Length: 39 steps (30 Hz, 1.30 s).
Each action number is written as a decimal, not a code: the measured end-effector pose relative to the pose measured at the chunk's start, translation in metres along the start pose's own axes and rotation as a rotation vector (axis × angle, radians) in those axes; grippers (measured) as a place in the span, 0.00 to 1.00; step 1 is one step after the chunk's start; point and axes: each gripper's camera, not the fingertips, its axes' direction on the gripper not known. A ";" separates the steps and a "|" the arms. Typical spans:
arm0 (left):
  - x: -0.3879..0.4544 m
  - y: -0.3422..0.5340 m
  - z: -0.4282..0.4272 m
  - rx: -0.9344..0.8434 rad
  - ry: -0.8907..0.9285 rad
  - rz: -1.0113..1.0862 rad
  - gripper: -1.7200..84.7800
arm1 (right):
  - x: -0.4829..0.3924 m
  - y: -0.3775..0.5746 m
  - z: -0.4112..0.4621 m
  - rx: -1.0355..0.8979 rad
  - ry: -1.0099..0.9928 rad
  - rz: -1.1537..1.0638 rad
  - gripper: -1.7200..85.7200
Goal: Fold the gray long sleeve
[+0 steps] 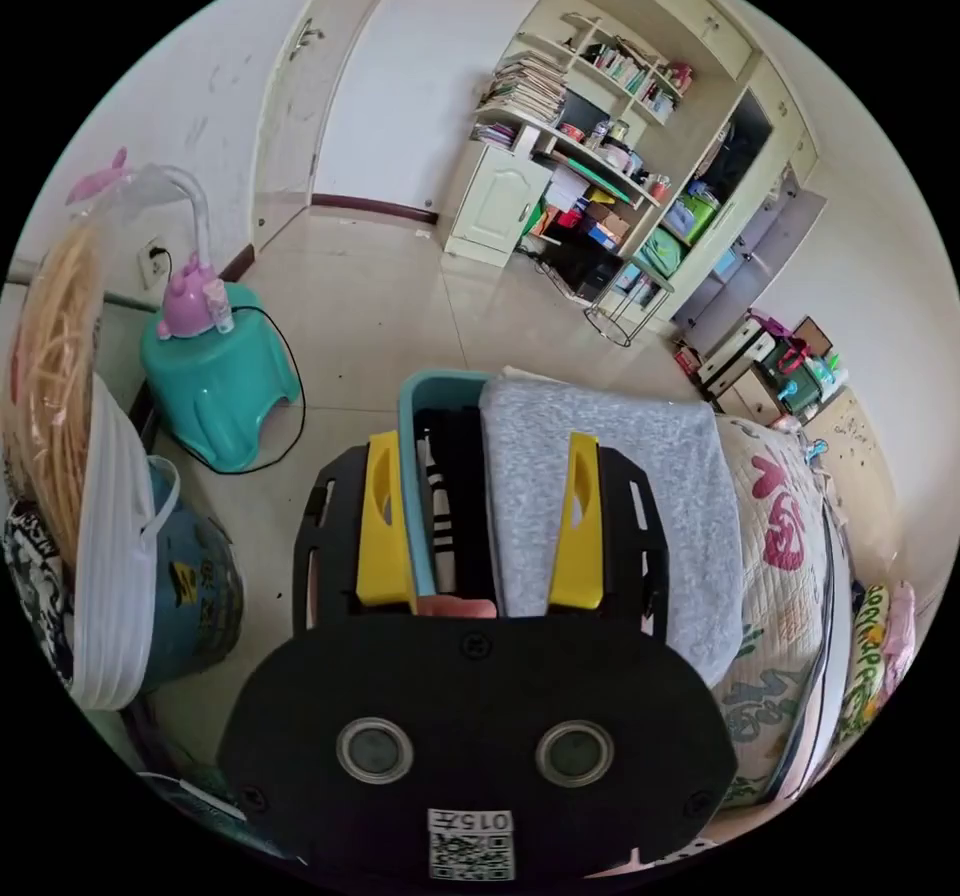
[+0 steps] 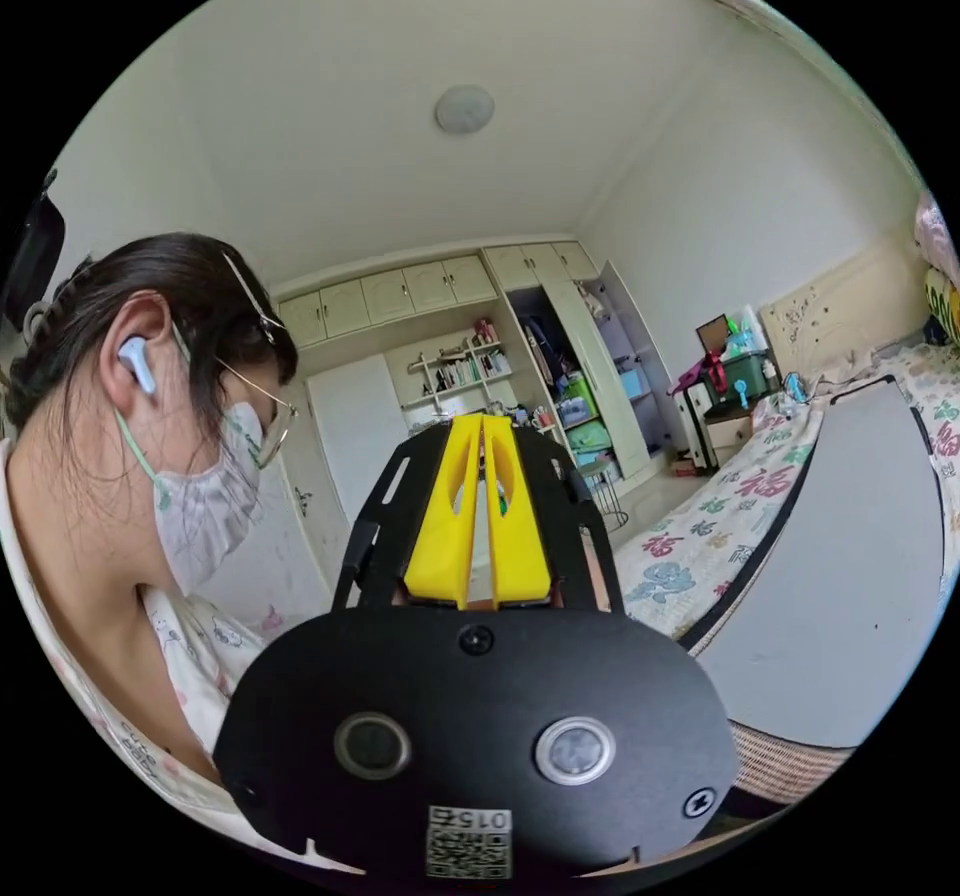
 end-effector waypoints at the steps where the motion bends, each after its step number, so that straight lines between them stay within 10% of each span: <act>1: -0.012 0.003 0.010 0.001 0.022 -0.033 0.28 | 0.006 0.003 -0.002 -0.020 -0.001 0.000 0.01; 8: -0.055 0.029 0.079 -0.103 0.493 -0.272 0.09 | 0.095 0.031 -0.015 -0.178 -0.064 0.080 0.02; 13: 0.045 0.073 -0.013 0.051 0.678 0.212 0.05 | 0.156 0.063 0.011 -0.336 -0.011 -0.047 0.04; 18: 0.156 0.178 -0.068 -0.014 0.893 0.510 0.04 | 0.305 0.172 0.117 -0.882 -0.202 0.350 0.15; 33: 0.241 0.299 -0.101 0.033 0.705 1.113 0.04 | 0.466 0.239 0.183 -1.132 -0.028 0.629 0.12; 36: 0.185 0.252 -0.093 -0.033 0.912 1.037 0.03 | 0.488 0.225 0.181 -1.085 -0.004 0.639 0.11; 39: 0.096 0.171 -0.061 0.100 0.647 0.752 0.04 | 0.508 0.215 0.178 -1.057 0.051 0.636 0.10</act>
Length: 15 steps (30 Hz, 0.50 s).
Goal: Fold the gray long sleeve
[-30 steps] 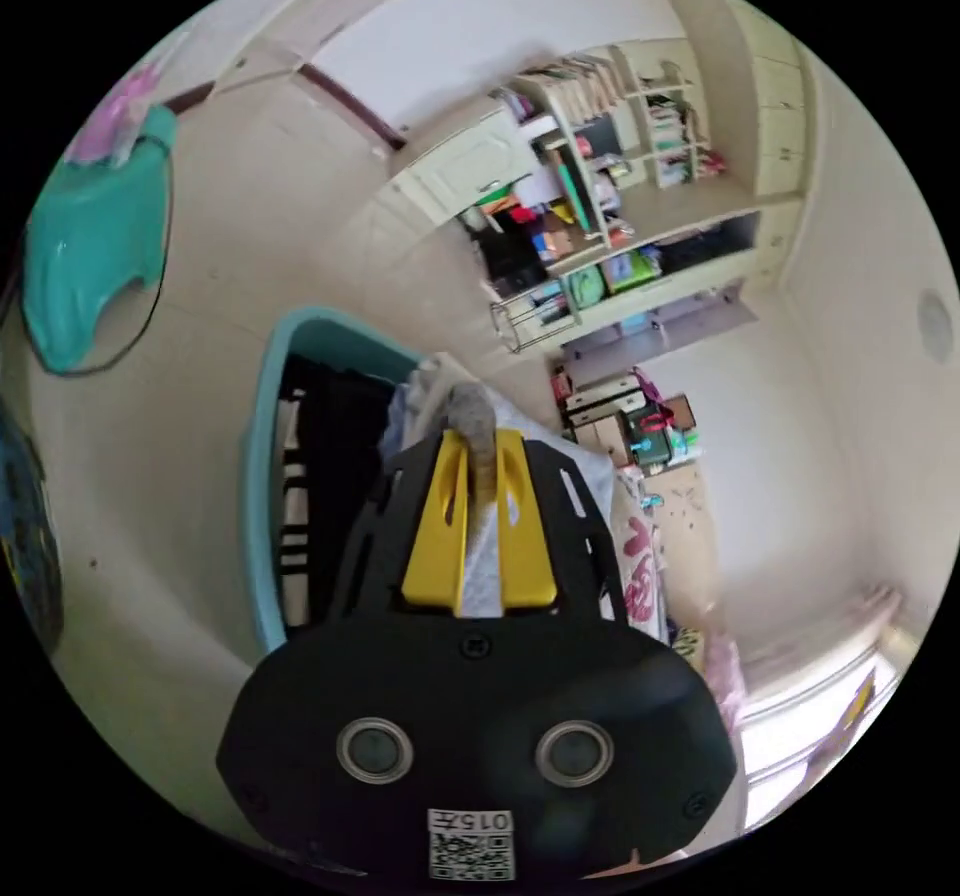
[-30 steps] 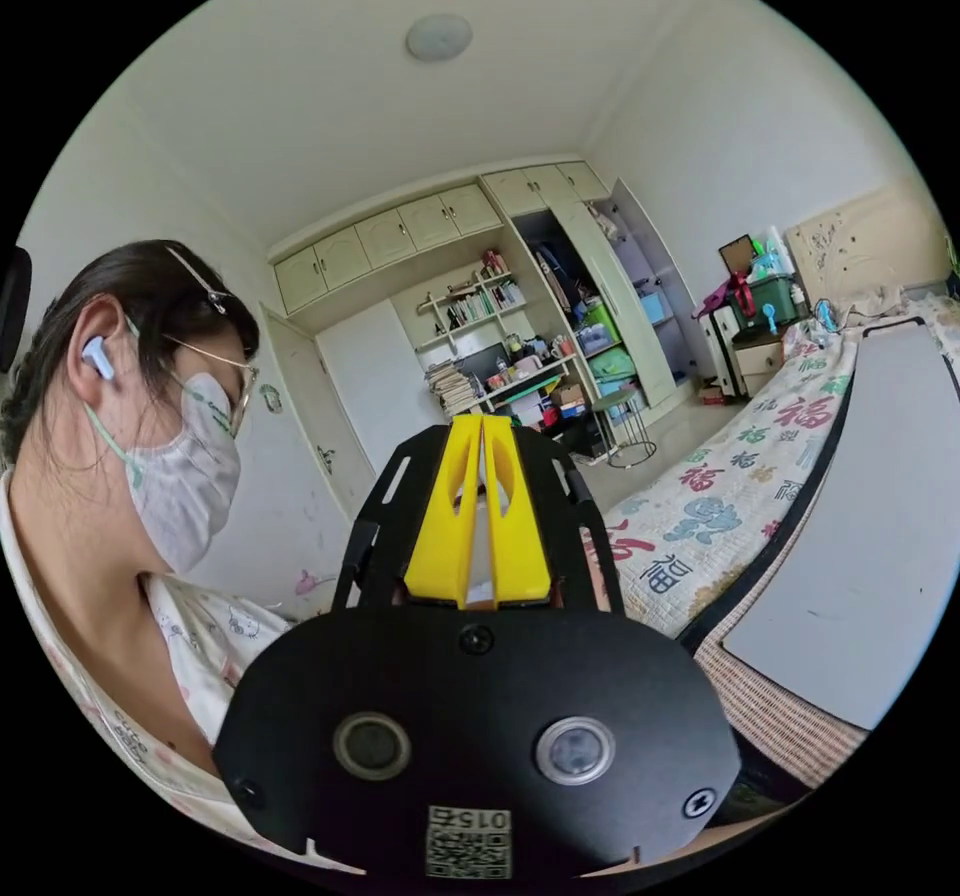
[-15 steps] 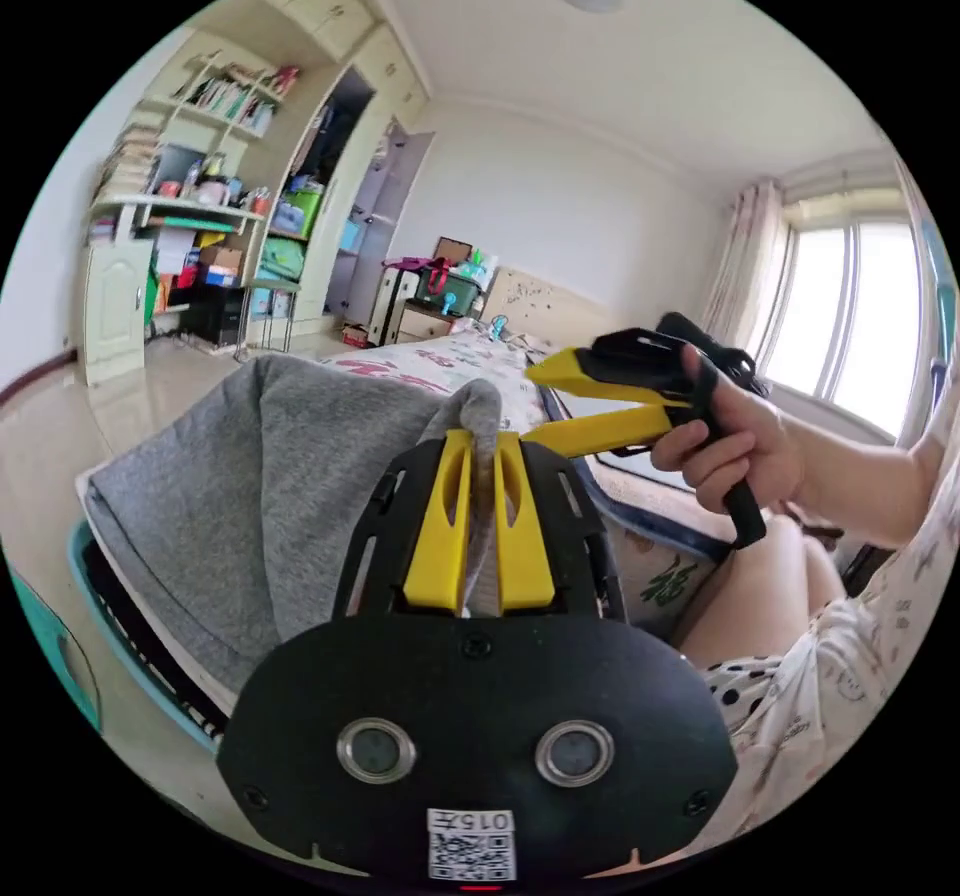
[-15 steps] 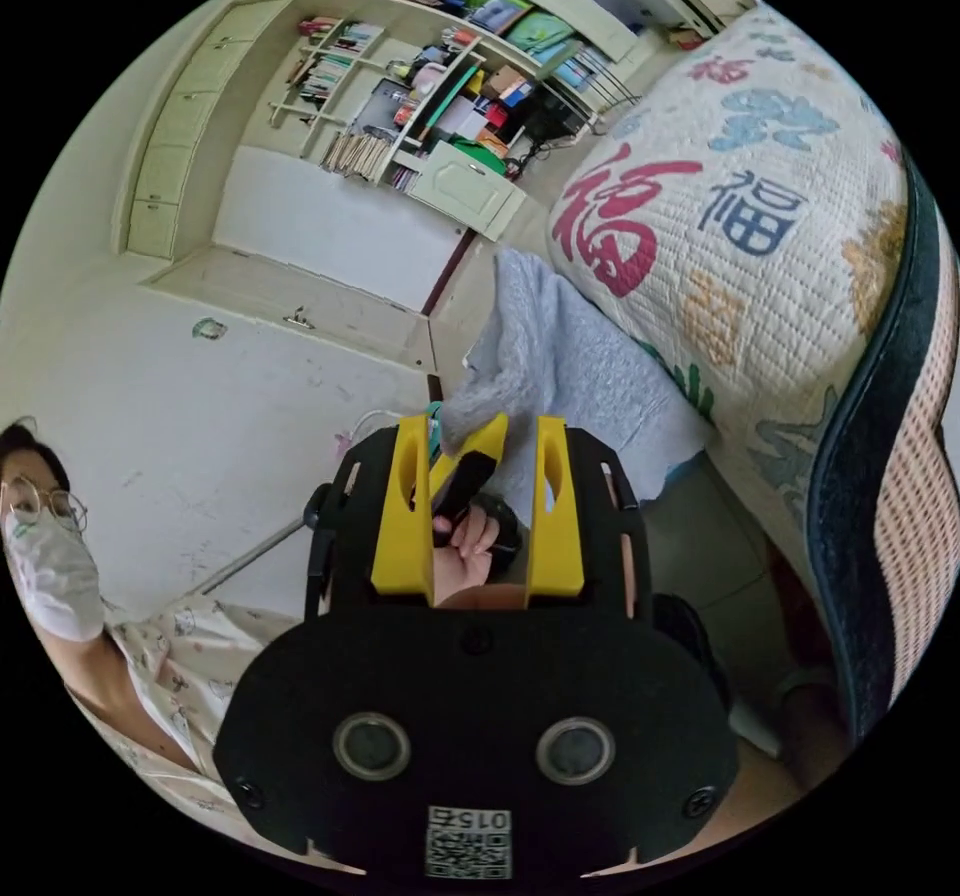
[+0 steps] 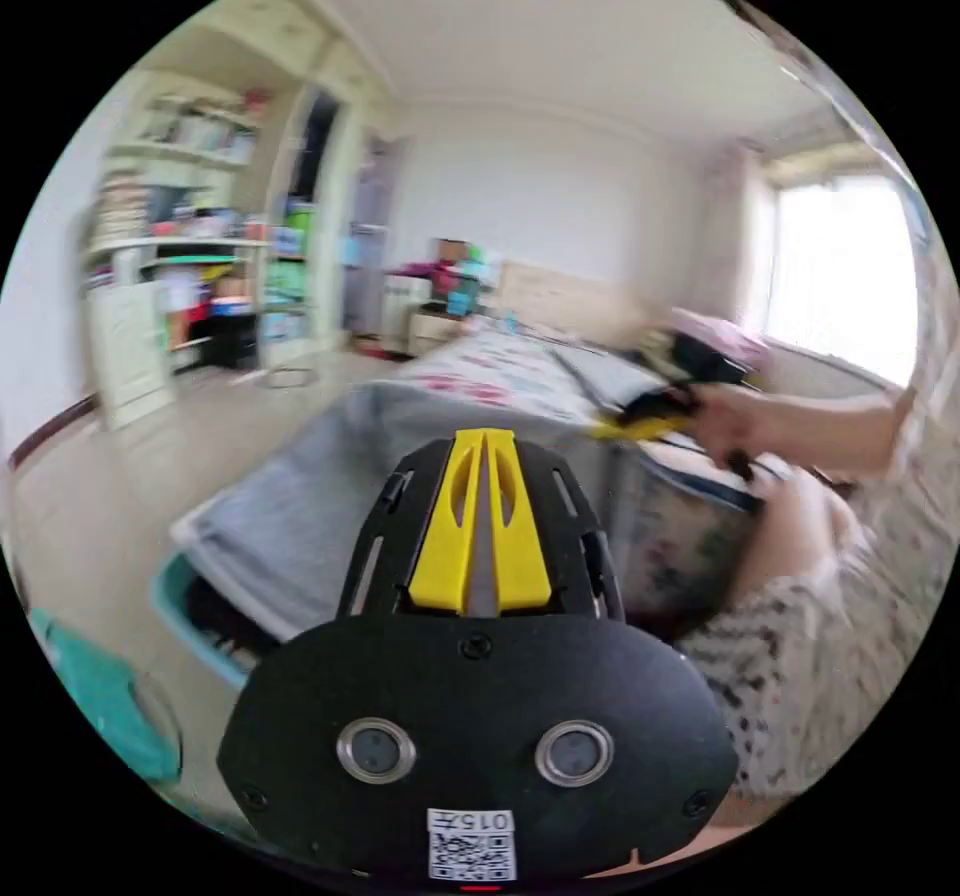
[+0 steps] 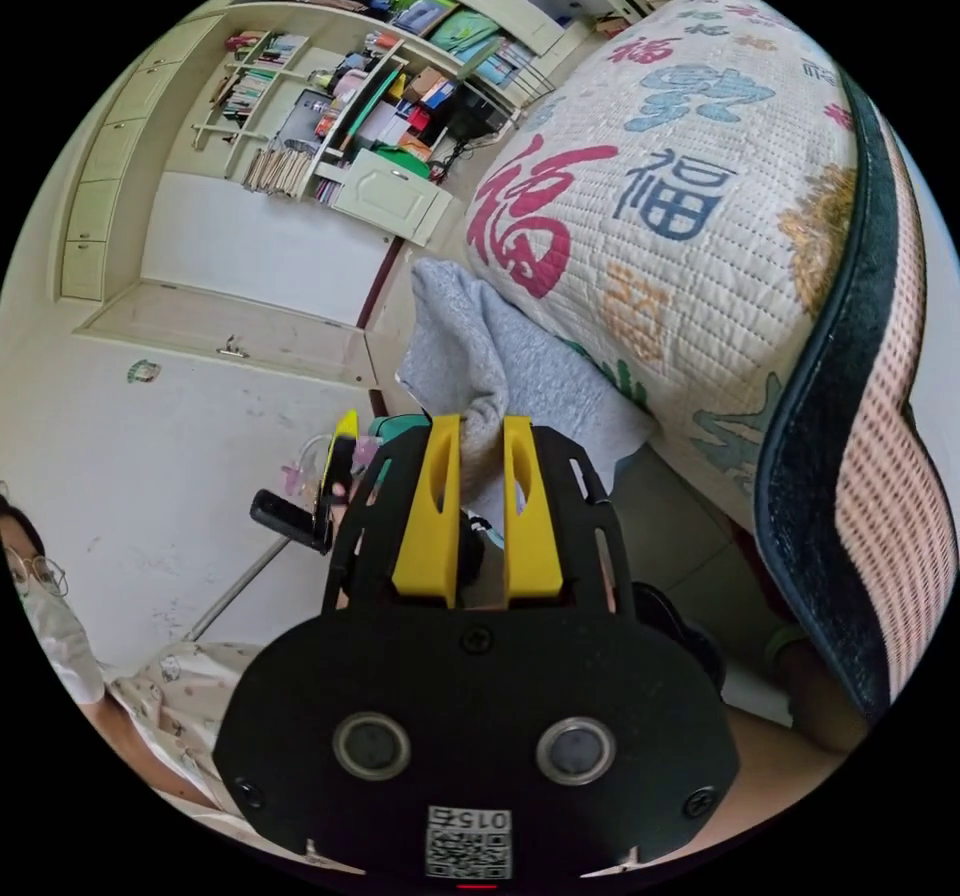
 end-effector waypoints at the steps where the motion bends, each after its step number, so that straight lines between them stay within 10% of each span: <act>1: -0.045 0.000 -0.003 -0.028 -0.218 -0.076 0.05 | 0.002 -0.002 -0.001 0.005 -0.009 0.007 0.10; 5: -0.175 0.007 0.041 -0.241 -0.342 -0.200 0.20 | -0.001 -0.011 -0.002 0.010 -0.033 0.019 0.10; 15: -0.244 0.053 0.111 -0.403 -0.327 -0.271 0.16 | -0.067 -0.057 -0.014 0.019 0.060 -0.066 0.09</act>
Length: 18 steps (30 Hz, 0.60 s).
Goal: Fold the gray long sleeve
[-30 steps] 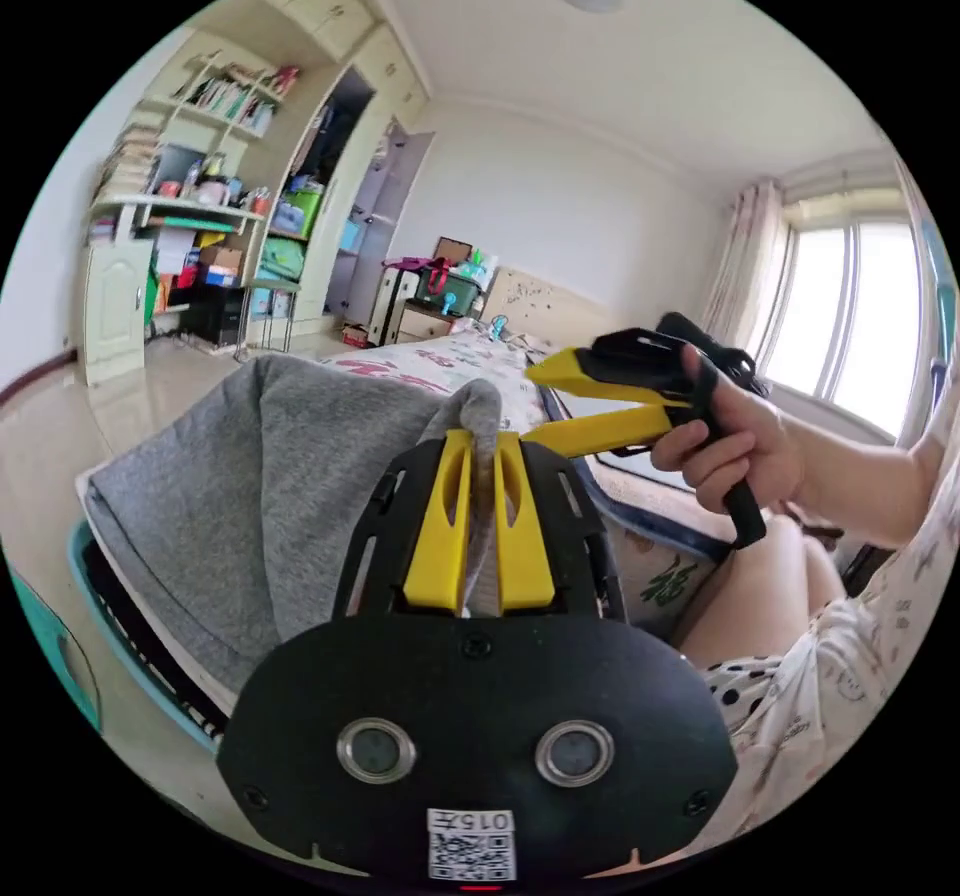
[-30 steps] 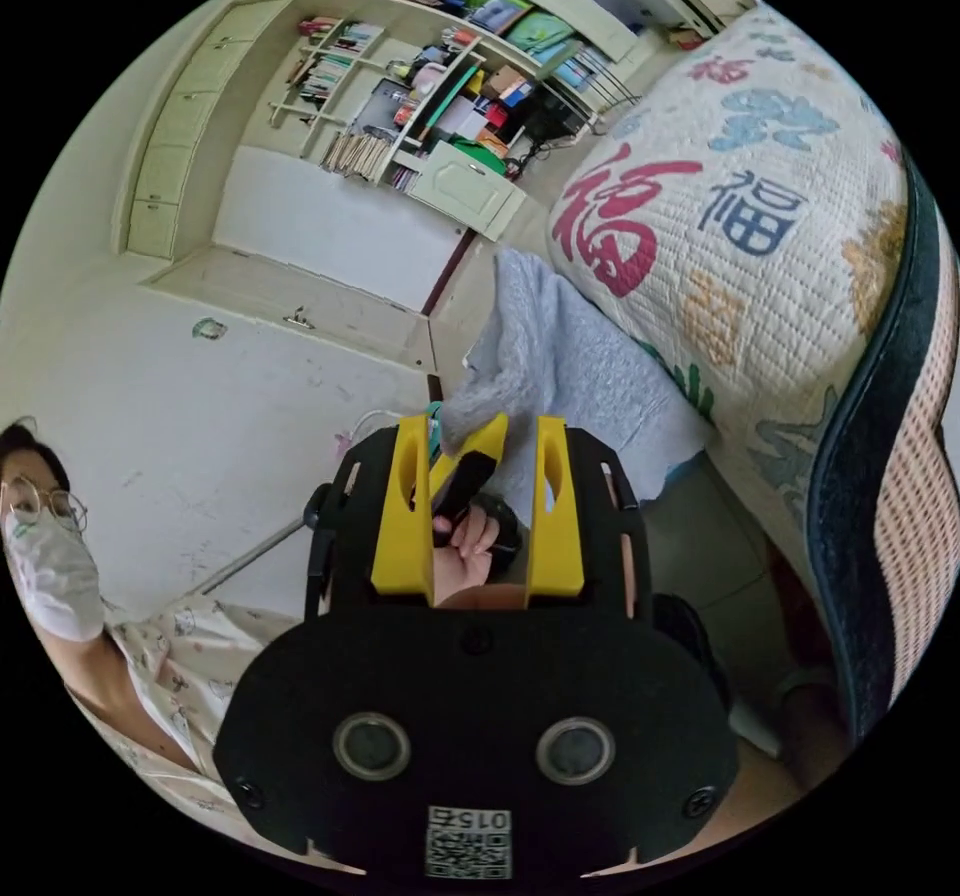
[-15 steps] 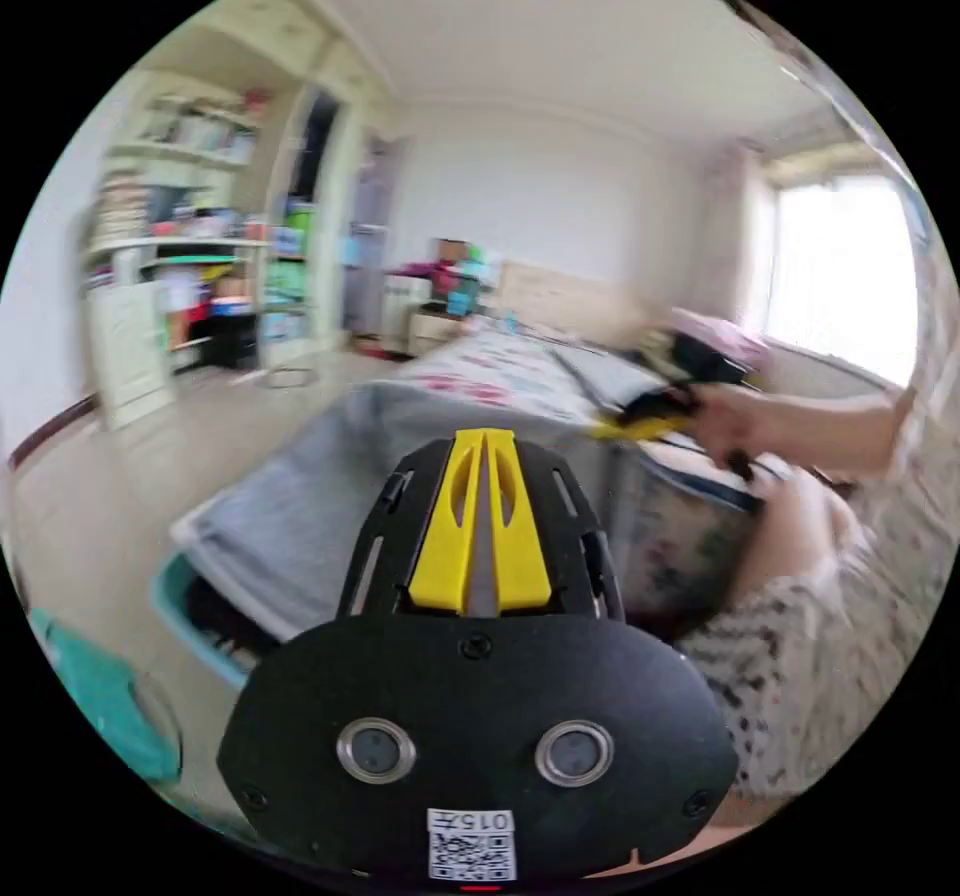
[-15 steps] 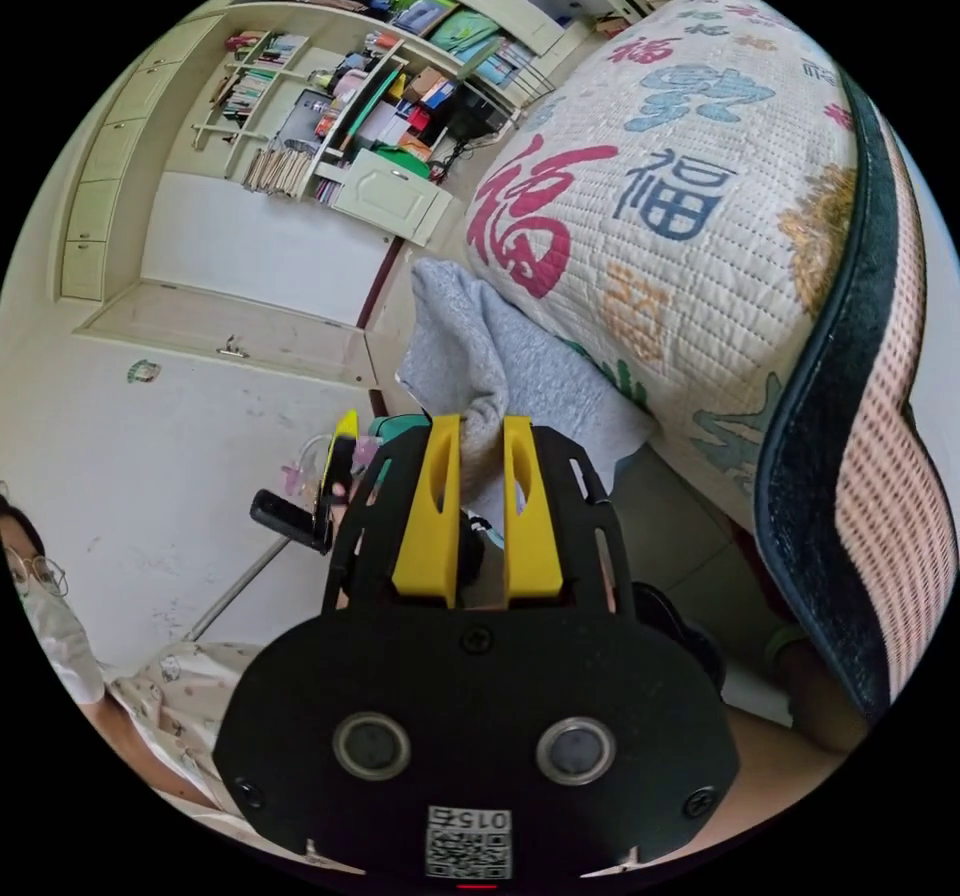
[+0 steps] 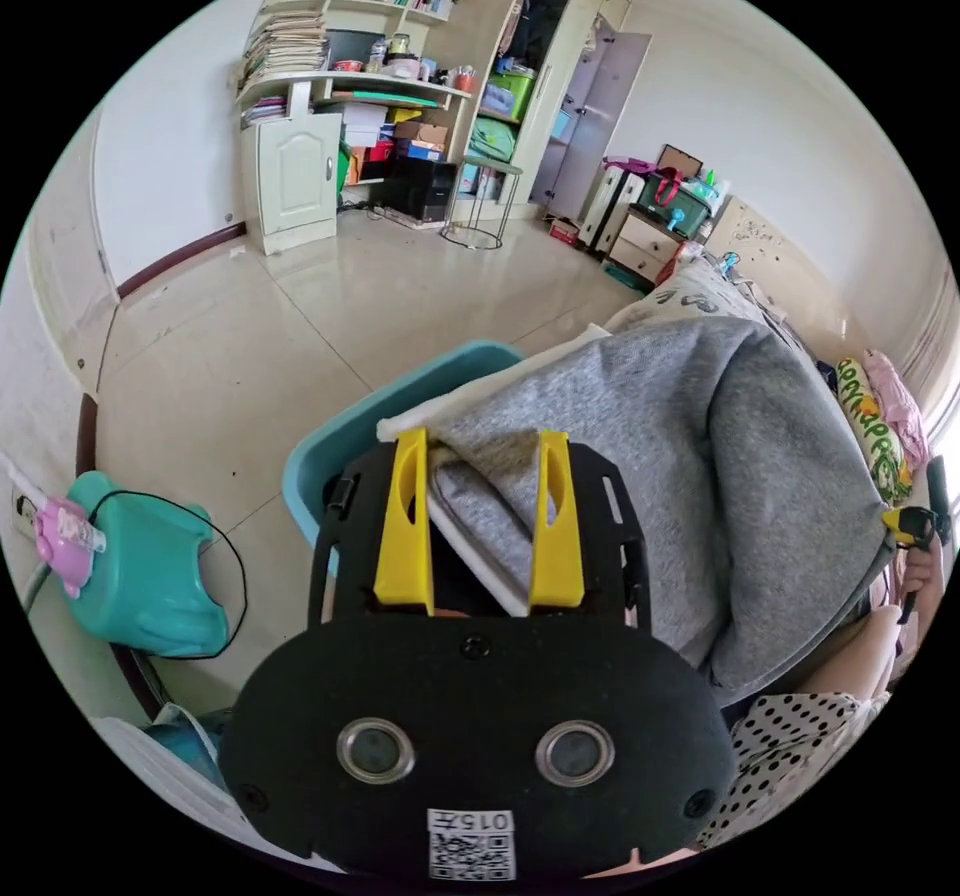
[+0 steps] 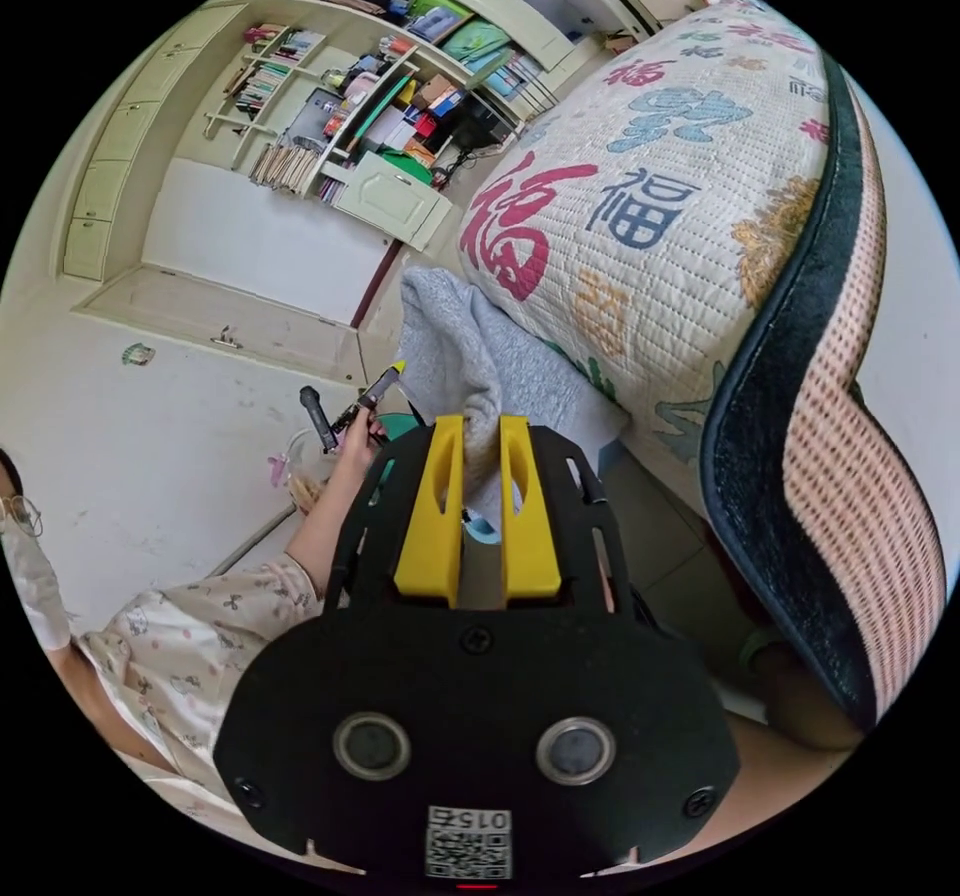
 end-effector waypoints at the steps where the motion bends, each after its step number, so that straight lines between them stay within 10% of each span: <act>1: 0.003 0.001 -0.003 -0.008 -0.015 0.033 0.13 | -0.004 -0.002 -0.001 0.003 0.003 -0.003 0.09; 18: 0.131 -0.063 -0.214 0.561 0.611 0.524 0.09 | -0.169 0.012 -0.281 0.623 0.071 -0.065 0.08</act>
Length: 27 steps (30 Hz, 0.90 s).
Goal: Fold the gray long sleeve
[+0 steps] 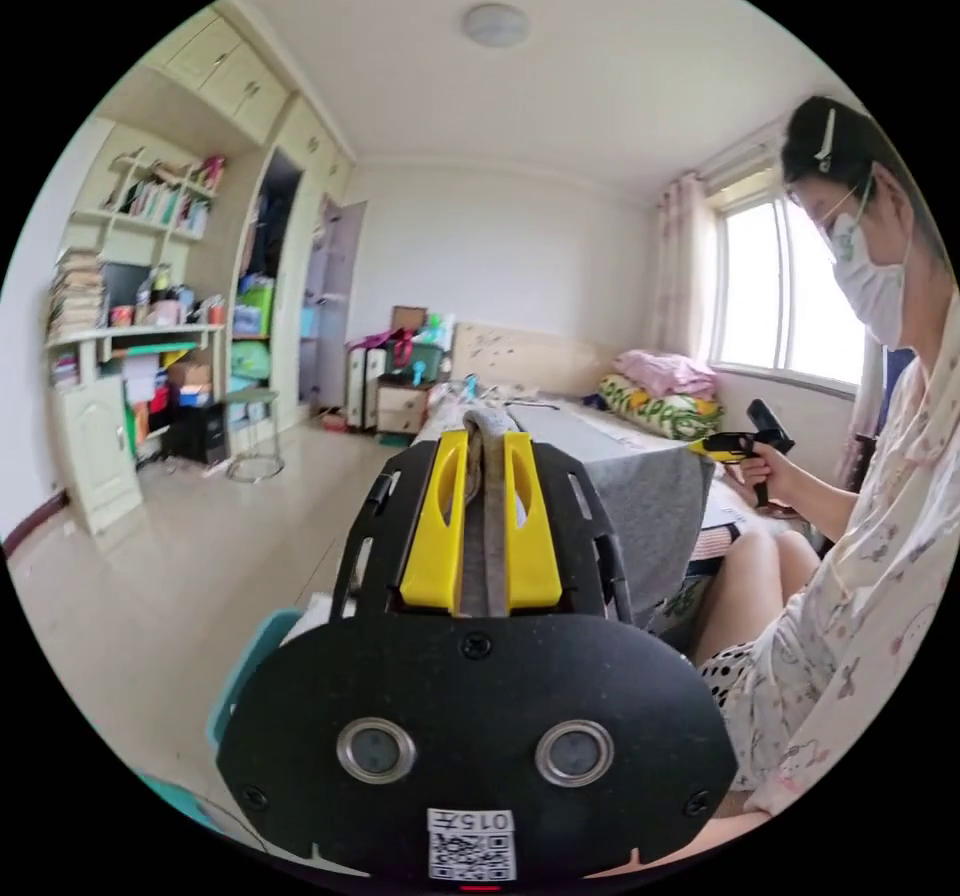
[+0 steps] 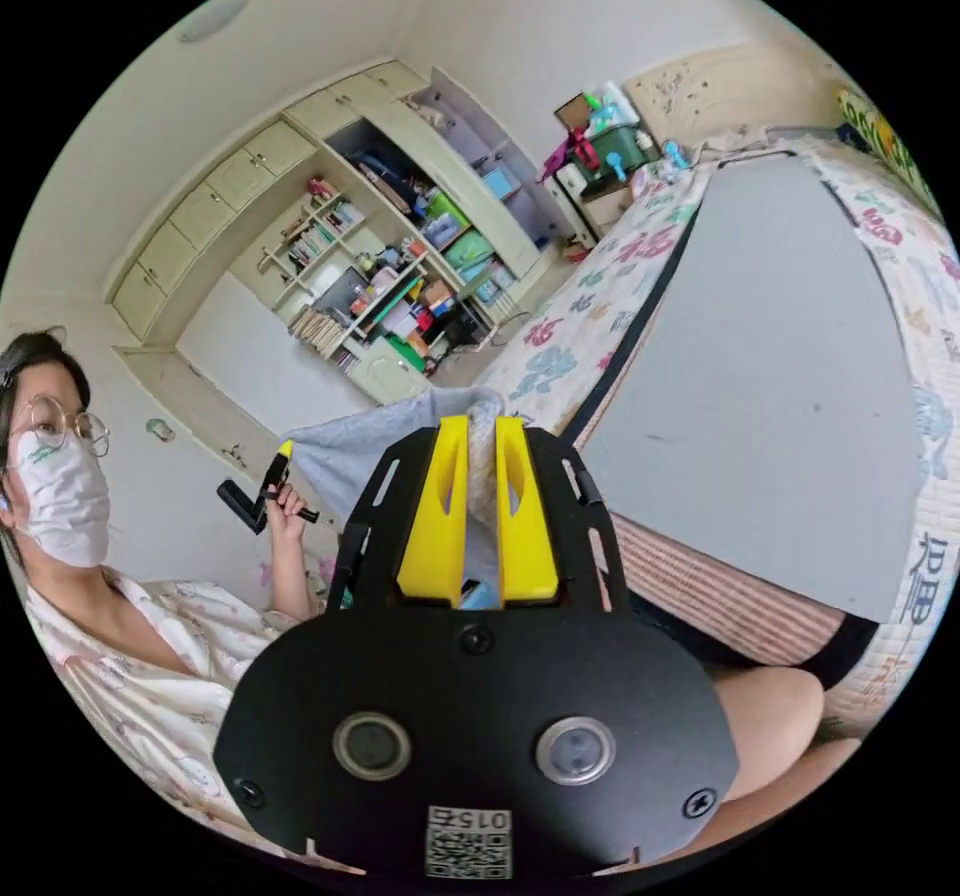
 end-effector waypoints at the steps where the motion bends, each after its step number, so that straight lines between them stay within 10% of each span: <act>1: 0.009 -0.016 0.008 0.037 0.058 0.036 0.09 | -0.007 -0.003 -0.012 0.030 -0.009 -0.008 0.08; 15: 0.013 -0.126 0.224 0.133 0.412 0.100 0.08 | -0.176 -0.138 -0.206 0.648 0.211 -0.151 0.08; 24: -0.029 -0.062 0.584 -0.263 0.283 -0.252 0.10 | -0.059 -0.341 -0.115 0.567 0.602 0.386 0.05; 27: -0.054 -0.010 0.619 -0.305 0.433 -0.363 0.13 | -0.093 -0.323 -0.105 0.577 0.467 0.146 0.08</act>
